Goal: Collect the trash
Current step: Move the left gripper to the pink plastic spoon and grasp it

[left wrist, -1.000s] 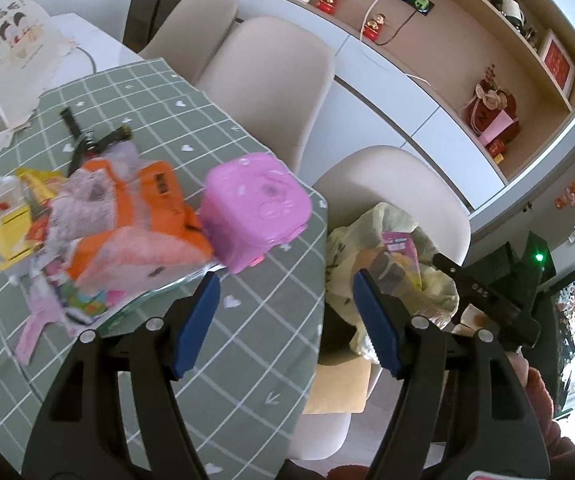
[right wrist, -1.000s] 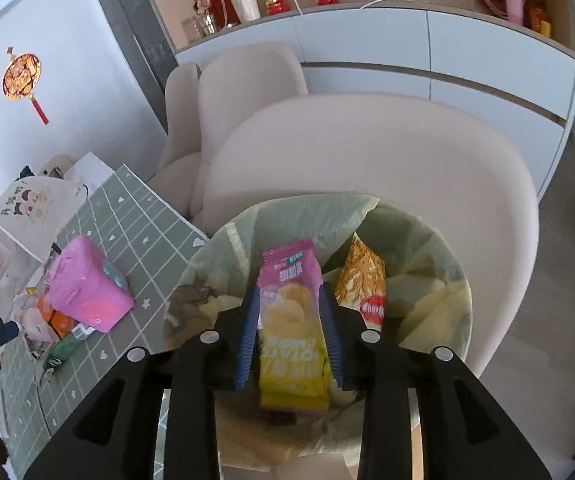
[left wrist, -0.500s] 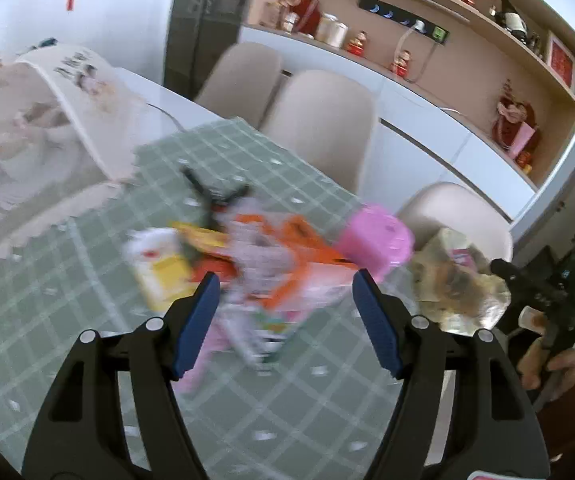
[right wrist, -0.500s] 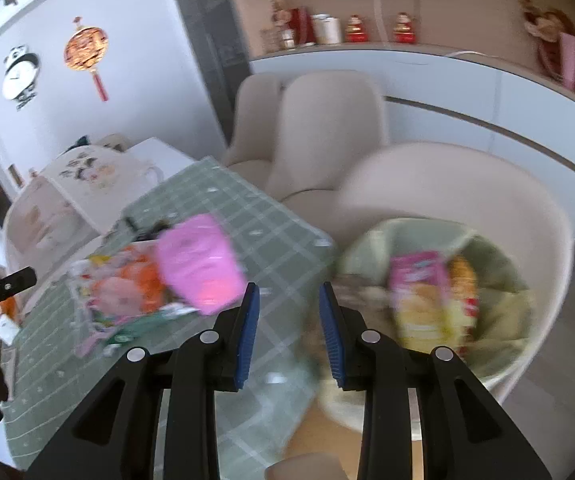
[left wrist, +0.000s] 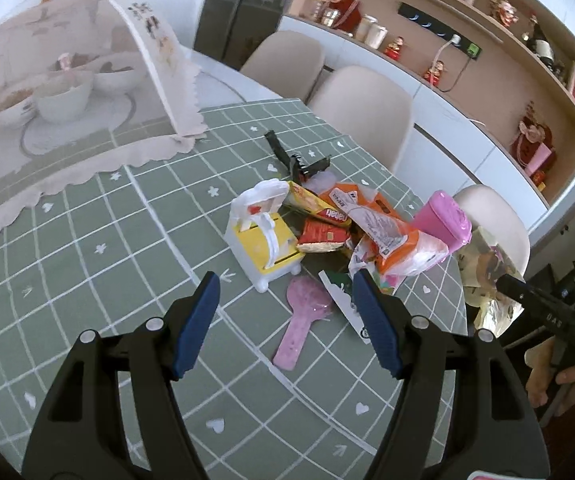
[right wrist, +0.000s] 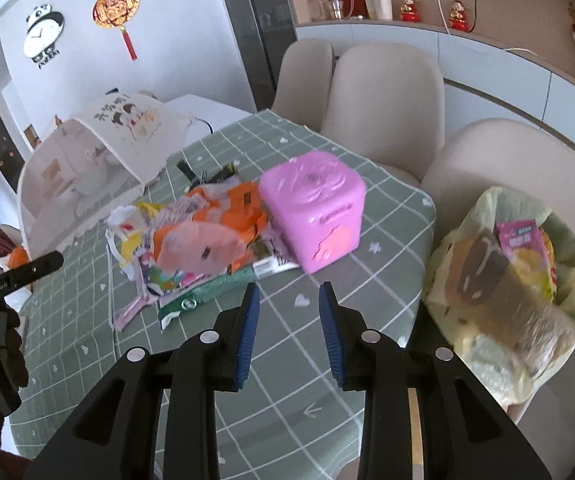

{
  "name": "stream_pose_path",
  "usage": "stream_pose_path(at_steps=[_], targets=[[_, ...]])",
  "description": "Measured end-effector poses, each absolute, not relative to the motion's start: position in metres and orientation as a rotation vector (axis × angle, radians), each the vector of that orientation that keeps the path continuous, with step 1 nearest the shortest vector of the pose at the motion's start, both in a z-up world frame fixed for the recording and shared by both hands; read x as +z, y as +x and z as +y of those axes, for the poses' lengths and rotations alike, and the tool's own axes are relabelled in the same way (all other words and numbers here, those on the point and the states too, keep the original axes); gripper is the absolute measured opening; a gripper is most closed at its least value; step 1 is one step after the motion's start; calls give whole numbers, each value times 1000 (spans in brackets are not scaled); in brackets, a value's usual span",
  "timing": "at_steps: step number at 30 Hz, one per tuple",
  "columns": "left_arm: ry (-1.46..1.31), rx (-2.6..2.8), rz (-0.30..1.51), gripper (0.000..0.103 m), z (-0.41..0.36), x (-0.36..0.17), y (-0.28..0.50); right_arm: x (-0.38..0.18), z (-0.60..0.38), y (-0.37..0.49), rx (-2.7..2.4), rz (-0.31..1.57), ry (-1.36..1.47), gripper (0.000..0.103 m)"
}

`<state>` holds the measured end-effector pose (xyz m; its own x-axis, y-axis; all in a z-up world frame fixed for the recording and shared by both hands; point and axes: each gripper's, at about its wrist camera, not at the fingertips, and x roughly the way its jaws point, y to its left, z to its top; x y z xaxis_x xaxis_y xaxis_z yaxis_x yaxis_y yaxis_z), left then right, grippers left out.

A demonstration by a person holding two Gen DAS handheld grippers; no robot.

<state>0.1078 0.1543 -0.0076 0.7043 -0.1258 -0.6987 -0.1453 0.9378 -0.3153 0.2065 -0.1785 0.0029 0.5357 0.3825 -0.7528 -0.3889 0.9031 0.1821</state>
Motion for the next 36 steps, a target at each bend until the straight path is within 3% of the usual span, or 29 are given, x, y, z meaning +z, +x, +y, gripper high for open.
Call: stream_pose_path(at_steps=[7, 18, 27, 36], targets=[[-408, -39, 787, 65, 158, -20, 119, -3, -168, 185, 360, 866, -113, 30], [-318, -142, 890, 65, 133, -44, 132, -23, -190, 177, 308, 942, -45, 30], [-50, -183, 976, 64, 93, -80, 160, -25, -199, 171, 330, 959, -18, 30], [4, -186, 1001, 60, 88, -92, 177, -32, -204, 167, 328, 983, 7, 30]])
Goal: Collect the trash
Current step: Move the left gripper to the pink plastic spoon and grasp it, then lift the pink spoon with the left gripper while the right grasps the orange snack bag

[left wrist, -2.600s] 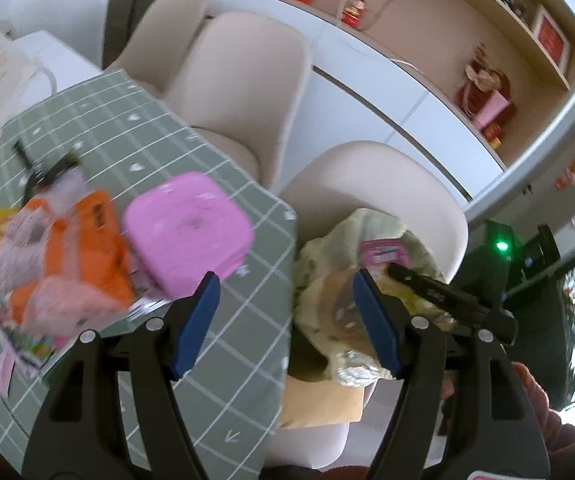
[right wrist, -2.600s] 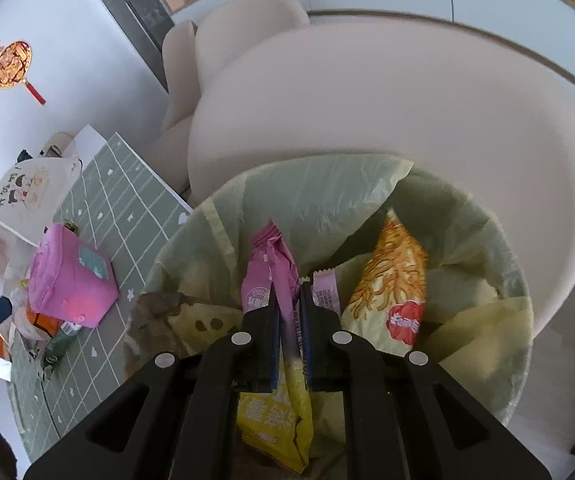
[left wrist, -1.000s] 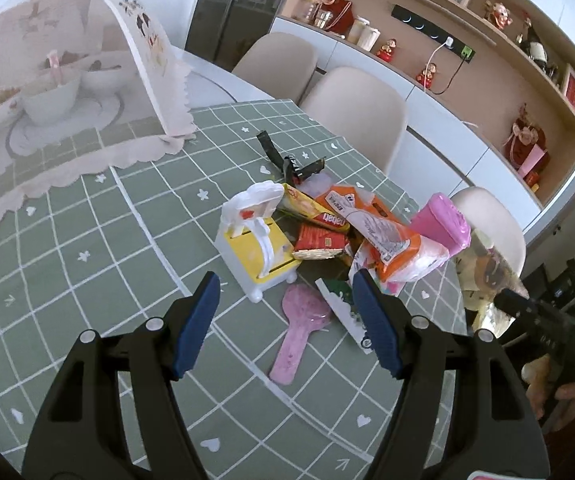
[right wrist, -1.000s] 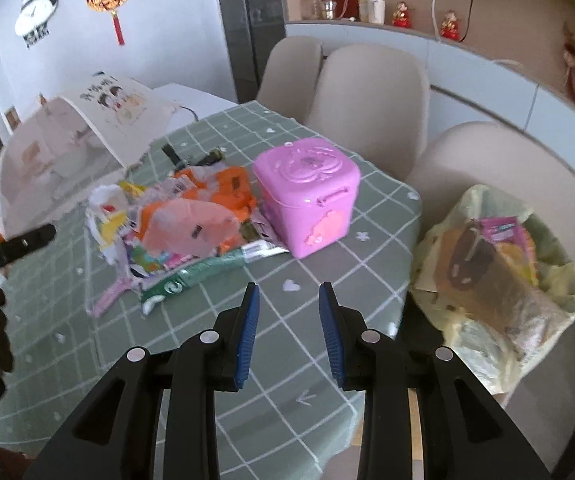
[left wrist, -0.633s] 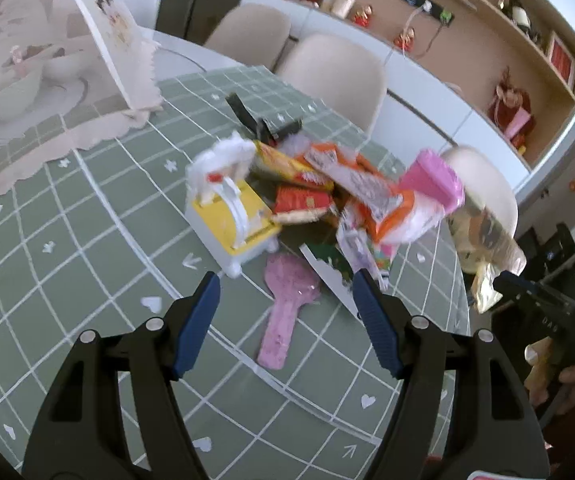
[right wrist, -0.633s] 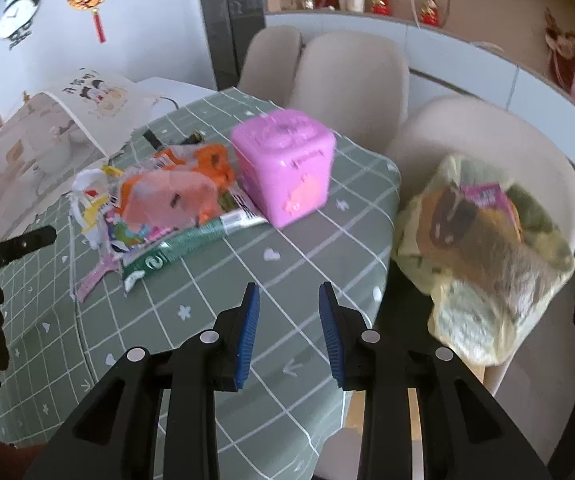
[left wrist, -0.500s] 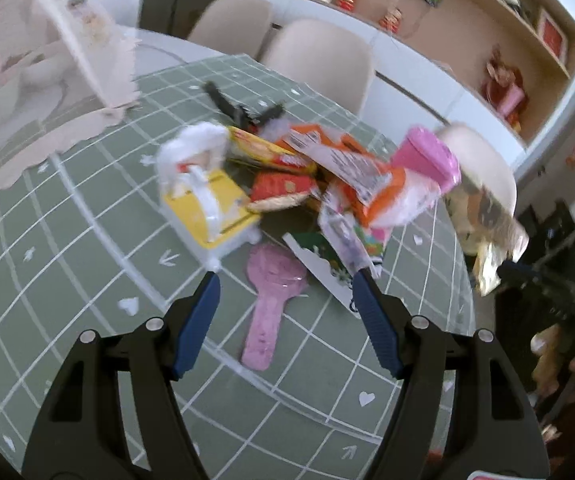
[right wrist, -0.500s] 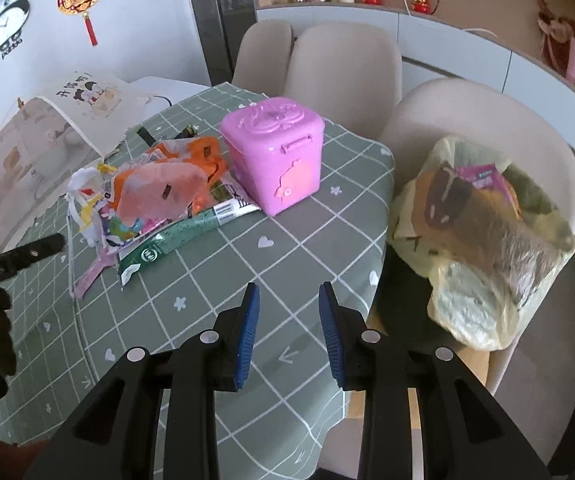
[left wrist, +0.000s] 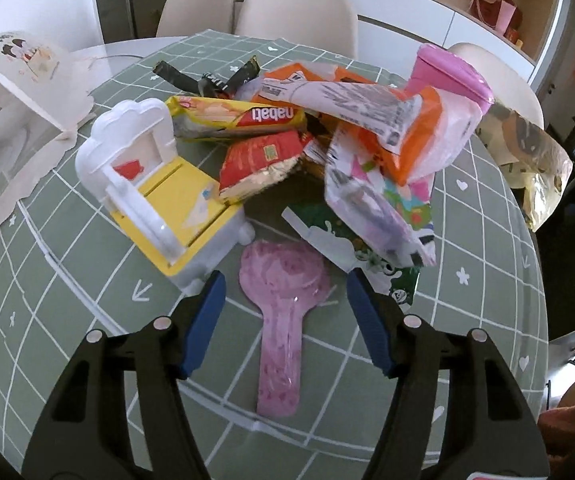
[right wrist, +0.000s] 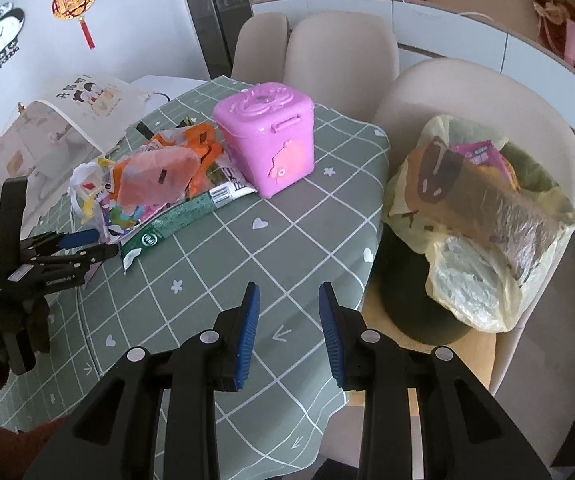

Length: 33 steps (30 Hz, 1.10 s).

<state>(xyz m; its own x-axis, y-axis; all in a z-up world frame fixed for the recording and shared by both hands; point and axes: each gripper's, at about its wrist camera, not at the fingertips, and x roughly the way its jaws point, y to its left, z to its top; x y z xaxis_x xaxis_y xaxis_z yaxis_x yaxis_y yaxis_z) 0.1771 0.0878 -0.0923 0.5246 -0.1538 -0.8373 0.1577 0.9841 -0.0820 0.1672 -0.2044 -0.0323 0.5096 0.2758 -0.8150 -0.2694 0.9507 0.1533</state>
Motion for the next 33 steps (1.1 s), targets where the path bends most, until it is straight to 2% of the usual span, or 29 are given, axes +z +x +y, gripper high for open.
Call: stream_pose_path(at_steps=[5, 6, 7, 17, 21, 27, 33], targets=[[0, -188, 1019, 59, 89, -94, 183, -35, -198, 167, 335, 986, -5, 30], [0, -188, 1022, 48, 90, -93, 182, -35, -196, 167, 339, 987, -5, 30], [-3, -185, 1021, 41, 91, -92, 181, -35, -195, 168, 341, 989, -6, 30], [-180, -186, 992, 42, 108, -79, 139, -44, -177, 176, 382, 1014, -9, 30], [-202, -116, 981, 42, 112, -65, 123, -28, -154, 189, 459, 970, -22, 30], [-275, -57, 926, 42, 120, -40, 108, 6, -100, 237, 597, 878, -44, 30], [-328, -41, 890, 42, 128, -24, 93, -9, -53, 276, 664, 893, -81, 30]])
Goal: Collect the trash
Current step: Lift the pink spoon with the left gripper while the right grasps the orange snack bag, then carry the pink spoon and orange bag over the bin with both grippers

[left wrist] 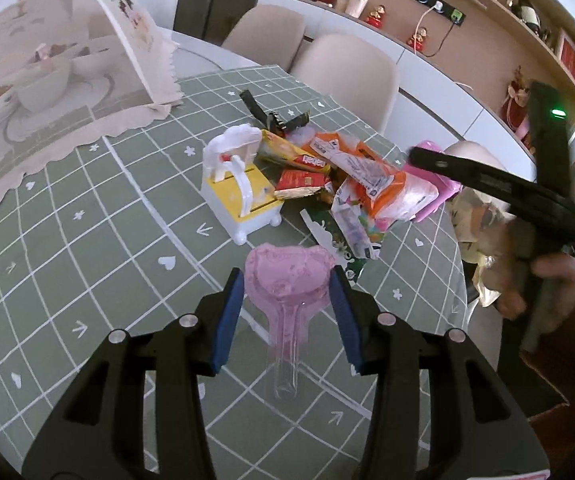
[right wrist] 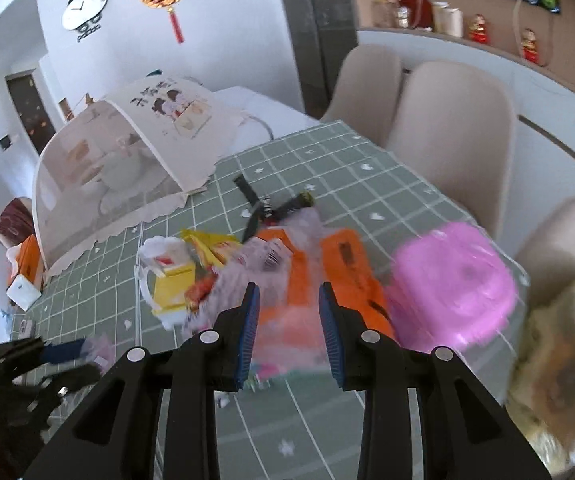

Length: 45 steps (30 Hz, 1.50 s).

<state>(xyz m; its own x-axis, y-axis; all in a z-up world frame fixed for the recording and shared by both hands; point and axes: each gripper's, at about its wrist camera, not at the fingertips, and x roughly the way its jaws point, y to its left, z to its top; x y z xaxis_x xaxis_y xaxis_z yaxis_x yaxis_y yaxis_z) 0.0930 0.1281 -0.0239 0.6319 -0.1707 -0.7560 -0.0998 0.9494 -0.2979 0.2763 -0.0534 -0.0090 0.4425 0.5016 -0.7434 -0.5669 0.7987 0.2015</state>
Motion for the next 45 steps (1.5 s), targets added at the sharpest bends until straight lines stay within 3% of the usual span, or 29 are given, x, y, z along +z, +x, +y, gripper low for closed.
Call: stream_pose_path(at_steps=[10, 22, 30, 41, 42, 43, 45], targets=[[-378, -16, 936, 42, 149, -44, 94, -54, -64, 243, 692, 1061, -72, 30], [-400, -47, 968, 42, 141, -59, 101, -14, -135, 228, 615, 925, 82, 30], [-381, -53, 978, 42, 138, -57, 103, -49, -119, 251, 578, 983, 32, 30], [-367, -56, 999, 42, 137, -53, 114, -84, -120, 260, 659, 1092, 204, 30], [-362, -57, 994, 42, 135, -50, 115, -83, -117, 260, 652, 1093, 186, 29], [-352, -57, 985, 42, 133, -45, 116, -78, -115, 258, 644, 1090, 161, 18], [-336, -58, 966, 42, 129, -35, 116, -67, -115, 255, 645, 1078, 142, 10]])
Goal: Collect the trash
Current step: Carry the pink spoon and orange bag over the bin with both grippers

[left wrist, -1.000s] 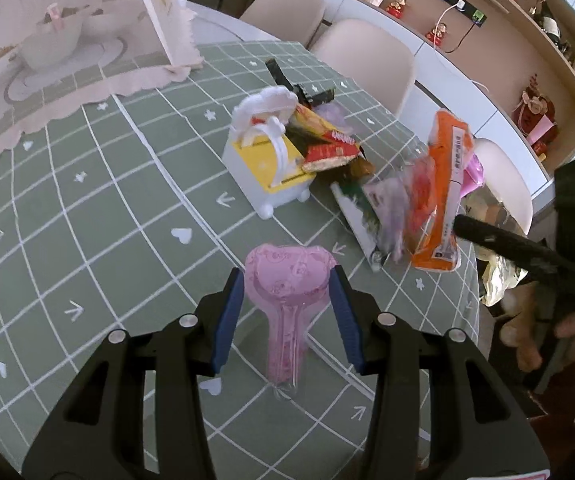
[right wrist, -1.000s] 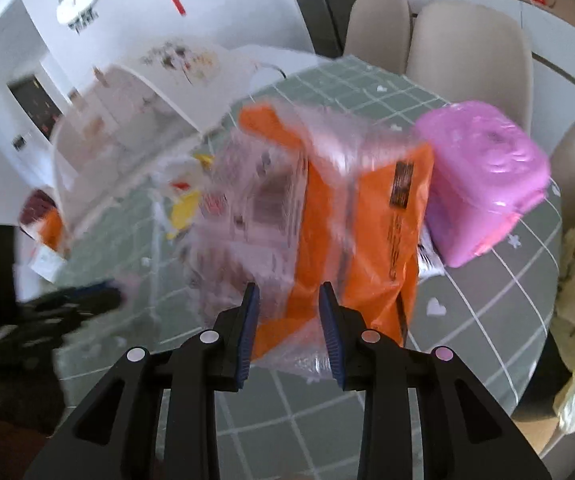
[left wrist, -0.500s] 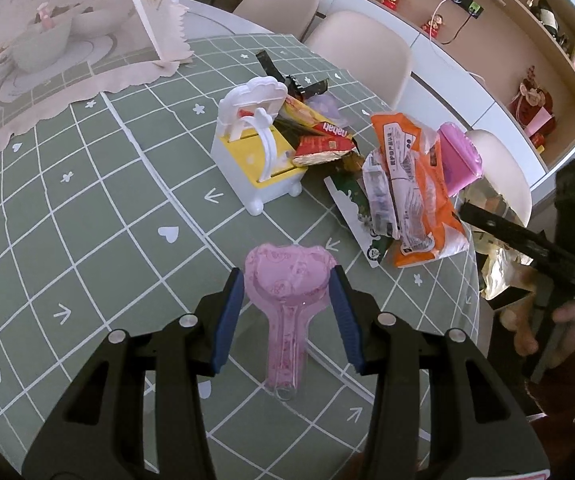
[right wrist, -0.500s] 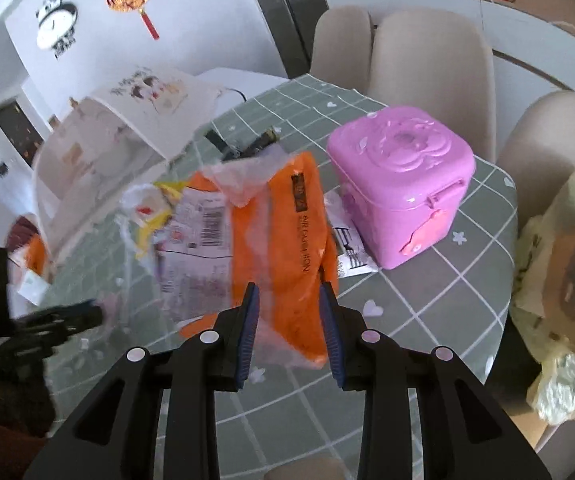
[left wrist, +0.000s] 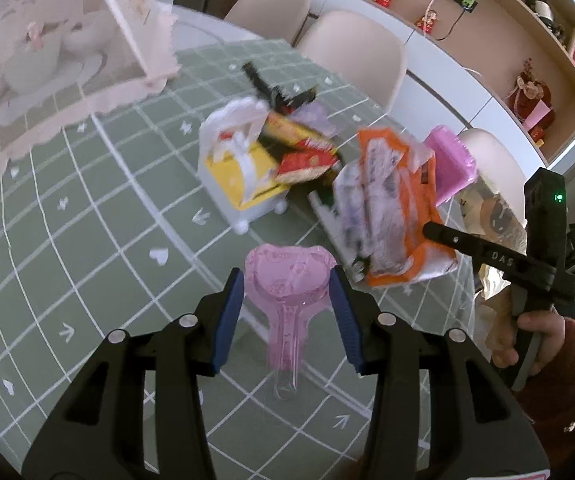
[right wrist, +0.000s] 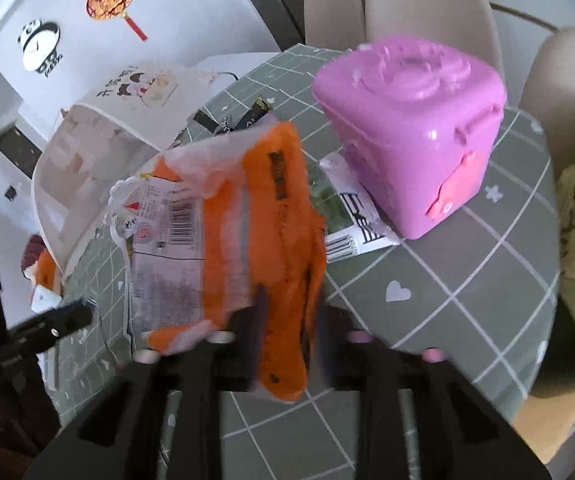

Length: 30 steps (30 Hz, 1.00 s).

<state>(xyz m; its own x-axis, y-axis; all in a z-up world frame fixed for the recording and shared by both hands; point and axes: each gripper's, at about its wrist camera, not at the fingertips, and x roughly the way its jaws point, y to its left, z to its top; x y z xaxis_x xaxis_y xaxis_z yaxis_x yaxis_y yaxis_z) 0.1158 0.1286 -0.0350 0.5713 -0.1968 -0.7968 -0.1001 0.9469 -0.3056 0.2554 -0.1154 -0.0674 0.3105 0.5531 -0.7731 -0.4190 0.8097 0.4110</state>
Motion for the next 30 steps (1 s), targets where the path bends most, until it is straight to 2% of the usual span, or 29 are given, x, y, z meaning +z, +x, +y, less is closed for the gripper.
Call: stream_pose_path(at_steps=[3, 14, 20, 30], targets=[[-305, -54, 935, 42, 123, -18, 116, -35, -121, 247, 653, 1009, 94, 7], [-184, -103, 725, 42, 69, 77, 148, 82, -181, 246, 623, 746, 65, 6], [-170, -192, 628, 42, 14, 113, 182, 116, -257, 245, 518, 665, 61, 6], [-157, -397, 661, 42, -109, 108, 232, 115, -393, 237, 305, 659, 118, 6]])
